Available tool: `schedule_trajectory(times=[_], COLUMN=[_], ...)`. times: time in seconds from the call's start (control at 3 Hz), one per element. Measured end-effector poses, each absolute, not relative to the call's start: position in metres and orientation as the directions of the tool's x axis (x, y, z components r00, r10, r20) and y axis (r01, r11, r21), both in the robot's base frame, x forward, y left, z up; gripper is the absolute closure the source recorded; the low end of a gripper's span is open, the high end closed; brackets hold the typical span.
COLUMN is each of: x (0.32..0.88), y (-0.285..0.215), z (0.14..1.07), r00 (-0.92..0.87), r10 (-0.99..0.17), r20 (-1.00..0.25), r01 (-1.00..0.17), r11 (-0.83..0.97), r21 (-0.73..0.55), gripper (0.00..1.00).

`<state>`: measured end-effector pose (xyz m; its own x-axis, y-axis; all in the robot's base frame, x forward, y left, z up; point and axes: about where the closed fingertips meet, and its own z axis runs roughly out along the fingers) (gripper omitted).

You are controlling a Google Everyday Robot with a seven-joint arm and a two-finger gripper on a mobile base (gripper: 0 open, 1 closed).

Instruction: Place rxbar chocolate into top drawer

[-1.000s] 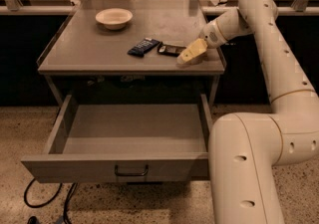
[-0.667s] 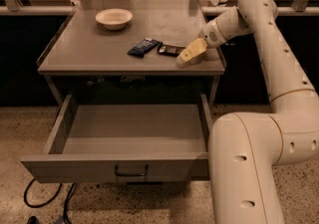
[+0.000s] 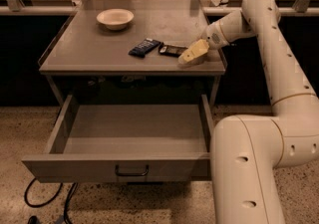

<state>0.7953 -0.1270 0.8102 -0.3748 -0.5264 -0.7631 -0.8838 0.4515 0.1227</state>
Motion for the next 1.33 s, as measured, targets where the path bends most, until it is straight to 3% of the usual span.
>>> schedule_trajectory(times=[1.33], x=[0.792], y=[-0.114], z=[0.814], r00=[-0.361], r10=[-0.521], r20=[-0.774], r01=[-0.898], r11=[0.417], r21=[0.138], gripper=[0.0])
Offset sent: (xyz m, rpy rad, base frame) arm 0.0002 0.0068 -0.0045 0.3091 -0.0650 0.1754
